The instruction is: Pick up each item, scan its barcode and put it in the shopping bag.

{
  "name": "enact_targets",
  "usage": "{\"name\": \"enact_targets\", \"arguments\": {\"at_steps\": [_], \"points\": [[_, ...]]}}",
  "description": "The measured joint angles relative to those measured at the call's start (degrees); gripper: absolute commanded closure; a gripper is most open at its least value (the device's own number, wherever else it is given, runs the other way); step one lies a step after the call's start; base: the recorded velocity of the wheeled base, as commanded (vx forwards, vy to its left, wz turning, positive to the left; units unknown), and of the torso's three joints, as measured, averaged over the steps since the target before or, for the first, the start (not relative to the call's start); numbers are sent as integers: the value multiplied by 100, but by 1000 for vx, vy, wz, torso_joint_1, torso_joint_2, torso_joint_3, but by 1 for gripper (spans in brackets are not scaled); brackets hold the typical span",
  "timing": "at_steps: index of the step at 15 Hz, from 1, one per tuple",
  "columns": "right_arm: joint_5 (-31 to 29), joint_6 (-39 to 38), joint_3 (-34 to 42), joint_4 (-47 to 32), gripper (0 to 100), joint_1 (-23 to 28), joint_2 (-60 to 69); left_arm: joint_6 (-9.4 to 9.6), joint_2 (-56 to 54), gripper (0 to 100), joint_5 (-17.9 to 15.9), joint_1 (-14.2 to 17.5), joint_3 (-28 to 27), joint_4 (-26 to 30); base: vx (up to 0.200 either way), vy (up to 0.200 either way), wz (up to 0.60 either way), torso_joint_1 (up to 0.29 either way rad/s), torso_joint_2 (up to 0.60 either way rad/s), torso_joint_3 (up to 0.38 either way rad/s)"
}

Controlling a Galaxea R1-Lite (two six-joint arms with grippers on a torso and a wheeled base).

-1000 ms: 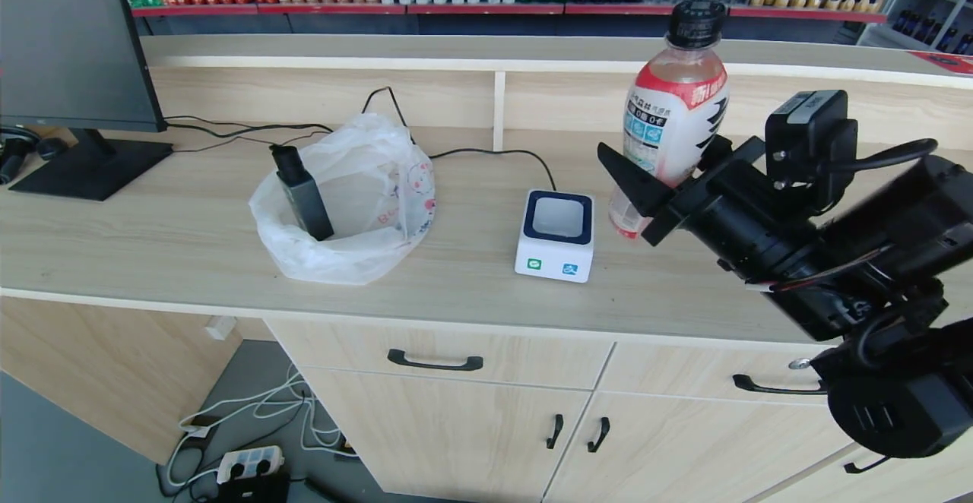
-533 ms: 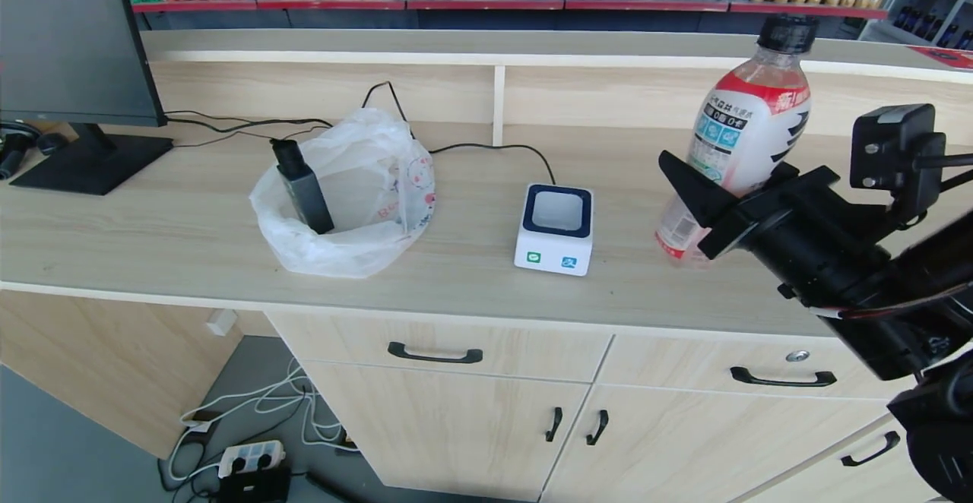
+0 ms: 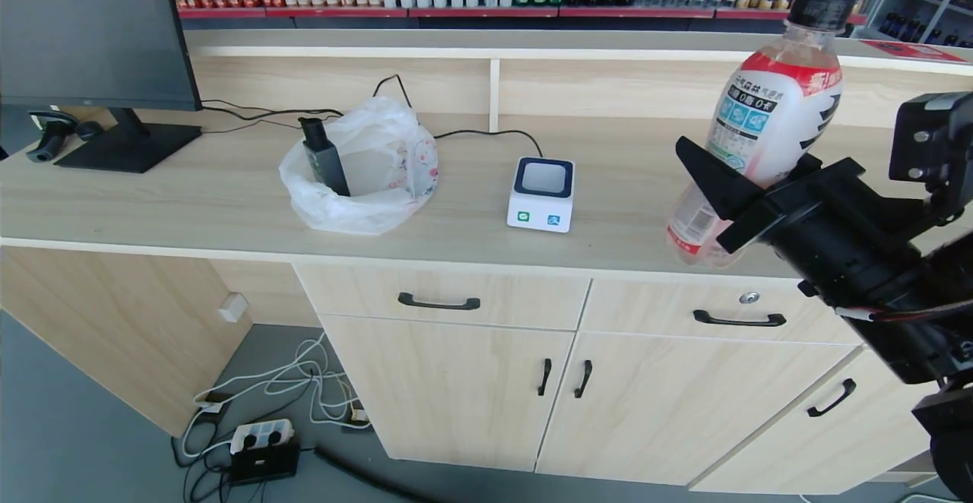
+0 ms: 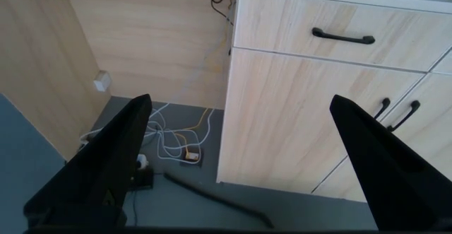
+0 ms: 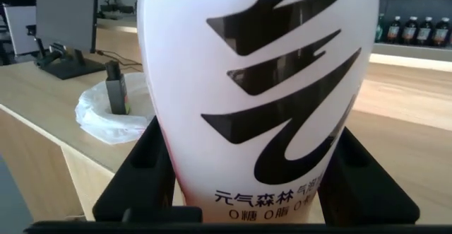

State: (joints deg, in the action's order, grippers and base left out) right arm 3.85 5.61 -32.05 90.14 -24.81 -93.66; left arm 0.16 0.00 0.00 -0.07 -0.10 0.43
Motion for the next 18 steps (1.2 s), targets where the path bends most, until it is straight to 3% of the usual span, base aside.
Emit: {"name": "enact_targets", "arguments": {"at_steps": [7, 15, 18], "points": [[-13, -13, 102, -22, 100, 293, 46, -32, 0, 0, 0, 7, 0, 1, 0, 200, 0, 11, 0, 1], [-9, -15, 50, -15, 100, 293, 4, -37, 0, 0, 0, 5, 0, -2, 0, 200, 0, 2, 6, 3], [-2, -112, 49, -23, 100, 293, 4, -34, 0, 0, 2, -9, 0, -2, 0, 0, 0, 0, 0, 0]]}}
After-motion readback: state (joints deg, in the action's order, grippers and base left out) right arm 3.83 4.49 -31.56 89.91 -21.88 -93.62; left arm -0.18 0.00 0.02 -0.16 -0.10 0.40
